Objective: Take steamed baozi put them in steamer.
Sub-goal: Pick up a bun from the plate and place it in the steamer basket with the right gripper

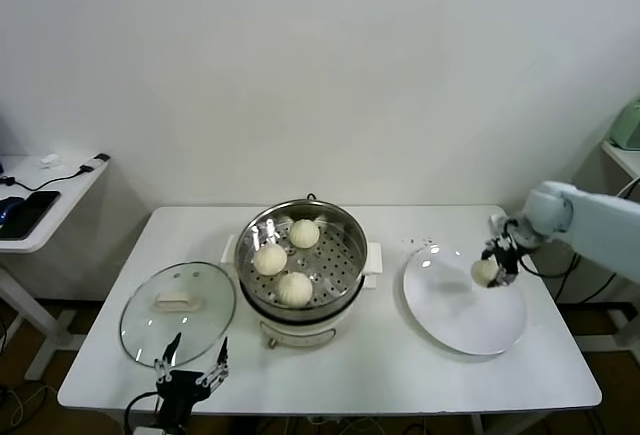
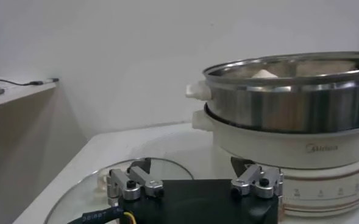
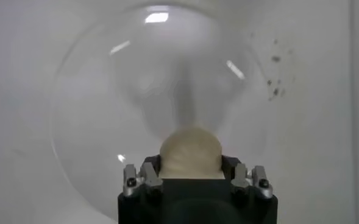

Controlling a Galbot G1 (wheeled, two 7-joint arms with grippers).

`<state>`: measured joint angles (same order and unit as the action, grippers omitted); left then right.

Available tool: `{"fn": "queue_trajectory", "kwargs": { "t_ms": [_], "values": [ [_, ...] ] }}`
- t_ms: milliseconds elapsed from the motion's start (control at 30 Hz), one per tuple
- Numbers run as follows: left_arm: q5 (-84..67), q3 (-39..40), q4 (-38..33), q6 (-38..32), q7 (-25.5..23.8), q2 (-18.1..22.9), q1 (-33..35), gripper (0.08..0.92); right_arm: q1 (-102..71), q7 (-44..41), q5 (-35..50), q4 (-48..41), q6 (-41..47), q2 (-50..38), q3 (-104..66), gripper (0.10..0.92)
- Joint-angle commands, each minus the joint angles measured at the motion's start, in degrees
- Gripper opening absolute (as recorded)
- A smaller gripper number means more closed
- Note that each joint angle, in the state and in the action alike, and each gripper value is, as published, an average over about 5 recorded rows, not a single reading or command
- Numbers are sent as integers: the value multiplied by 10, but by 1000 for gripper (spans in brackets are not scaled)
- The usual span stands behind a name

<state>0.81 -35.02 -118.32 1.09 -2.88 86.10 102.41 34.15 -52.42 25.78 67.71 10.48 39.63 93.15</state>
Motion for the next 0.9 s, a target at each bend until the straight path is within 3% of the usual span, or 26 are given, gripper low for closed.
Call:
{"fn": "queue_trajectory", "kwargs": {
  "t_ms": [33,200,400,900],
  "values": [
    [-1,5,-3,2,0,-2,-4,823,376,15,272,212,48,88,252,653],
    [0,15,-8,5,-2,-2,-6,823,394,60,369,265,90,168,202,653],
    [1,21,-13,7,-2,-3,-7,823,329,115,426,250,125,255,133,653],
    [-2,15,-10,7,-2,-1,-5,823,110,163,347,116,147,340,90,653]
  ]
}}
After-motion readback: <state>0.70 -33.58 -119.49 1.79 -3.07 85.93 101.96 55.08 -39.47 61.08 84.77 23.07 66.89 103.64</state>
